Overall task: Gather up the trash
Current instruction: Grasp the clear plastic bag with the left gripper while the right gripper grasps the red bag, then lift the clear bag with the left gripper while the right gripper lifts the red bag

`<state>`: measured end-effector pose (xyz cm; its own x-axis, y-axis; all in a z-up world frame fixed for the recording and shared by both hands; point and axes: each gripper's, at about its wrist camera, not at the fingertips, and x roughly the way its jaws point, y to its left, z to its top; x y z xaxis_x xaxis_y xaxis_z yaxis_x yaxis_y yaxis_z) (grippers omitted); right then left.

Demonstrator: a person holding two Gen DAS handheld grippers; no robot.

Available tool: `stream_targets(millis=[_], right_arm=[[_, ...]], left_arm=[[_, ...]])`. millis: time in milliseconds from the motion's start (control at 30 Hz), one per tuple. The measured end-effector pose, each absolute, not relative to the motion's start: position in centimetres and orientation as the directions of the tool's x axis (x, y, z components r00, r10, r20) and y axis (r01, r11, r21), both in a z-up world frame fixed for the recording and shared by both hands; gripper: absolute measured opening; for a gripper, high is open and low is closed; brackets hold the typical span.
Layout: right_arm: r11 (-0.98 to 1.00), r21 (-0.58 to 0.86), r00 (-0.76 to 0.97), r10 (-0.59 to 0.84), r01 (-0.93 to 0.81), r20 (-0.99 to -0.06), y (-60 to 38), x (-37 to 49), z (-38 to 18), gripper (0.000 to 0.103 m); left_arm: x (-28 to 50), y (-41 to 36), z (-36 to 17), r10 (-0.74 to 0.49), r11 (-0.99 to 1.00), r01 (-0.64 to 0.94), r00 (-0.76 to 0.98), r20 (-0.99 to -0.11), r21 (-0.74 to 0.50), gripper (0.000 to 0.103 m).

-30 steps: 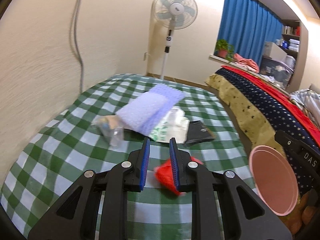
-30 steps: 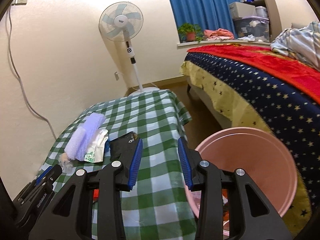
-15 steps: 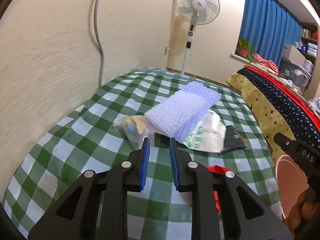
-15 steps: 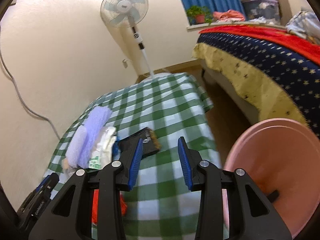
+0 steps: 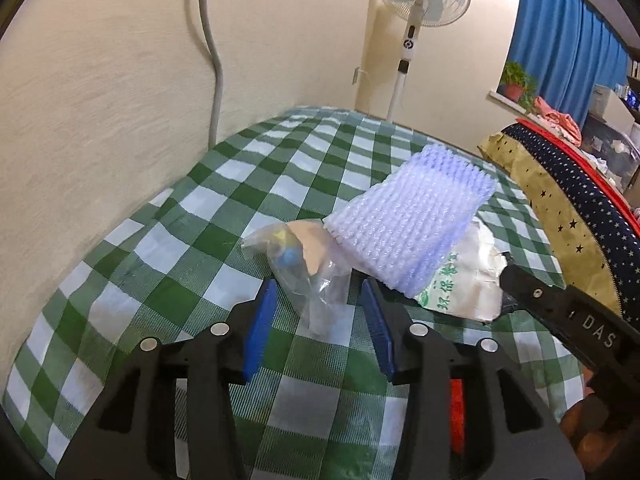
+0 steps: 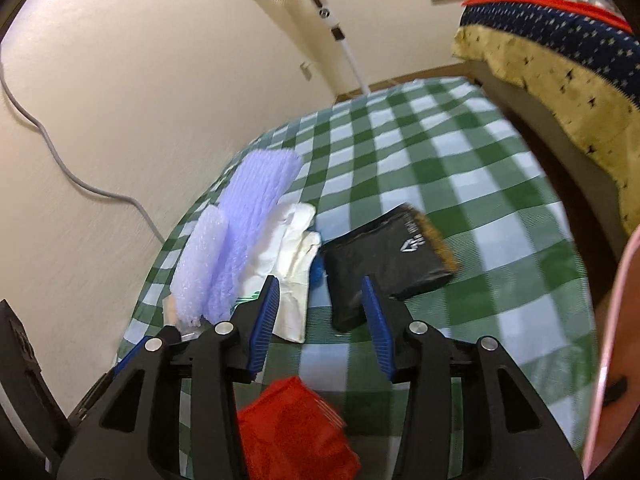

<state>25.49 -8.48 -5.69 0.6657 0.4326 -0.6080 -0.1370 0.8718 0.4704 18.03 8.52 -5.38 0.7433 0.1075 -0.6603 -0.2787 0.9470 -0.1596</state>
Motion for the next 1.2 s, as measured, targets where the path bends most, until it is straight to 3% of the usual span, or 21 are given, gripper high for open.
stream_targets(millis=[133, 200, 267, 300, 467, 1033, 1200], right_arm=[[0.867, 0.475, 0.627, 0.456, -0.152, -0.631, -7.2, 26.3, -6.4, 0.044], [0.863, 0.477, 0.617, 0.469, -0.168, -0.632, -6.7, 26.3, -6.6, 0.034], [0.862, 0.472, 0.612, 0.477, -0.186, -0.631, -6.4, 26.2, -6.5, 0.020], [0.861, 0.472, 0.614, 0.480, -0.191, -0.627, -6.3, 26.0, -6.3, 0.015], [0.864, 0.452, 0.644, 0.479, -0.223, -0.596, -6.5, 24.6, -4.4, 0.003], [0.943, 0.237, 0.783, 0.327, -0.234, -0.529, -9.5, 16.7, 2.8, 0.002], [0.952, 0.235, 0.798, 0.293, -0.195, -0.526, -11.2, 14.5, 3.3, 0.002]], left_arm=[[18.9, 8.6, -5.8, 0.110, 0.942, -0.296, 0.716, -0.689, -0.157, 0.044], [19.0, 8.7, -6.0, 0.108, 0.942, -0.297, 0.709, -0.697, -0.157, 0.044], [19.1, 8.6, -6.2, 0.103, 0.941, -0.297, 0.704, -0.703, -0.159, 0.038], [19.0, 8.7, -6.2, 0.100, 0.941, -0.297, 0.704, -0.703, -0.163, 0.029], [18.7, 8.3, -6.1, 0.071, 0.943, -0.275, 0.712, -0.699, -0.185, 0.016], [13.7, 6.9, -1.8, 0.026, 0.958, -0.202, 0.769, -0.638, -0.205, 0.009], [11.8, 7.2, -1.0, 0.023, 0.957, -0.198, 0.778, -0.628, -0.211, 0.009]])
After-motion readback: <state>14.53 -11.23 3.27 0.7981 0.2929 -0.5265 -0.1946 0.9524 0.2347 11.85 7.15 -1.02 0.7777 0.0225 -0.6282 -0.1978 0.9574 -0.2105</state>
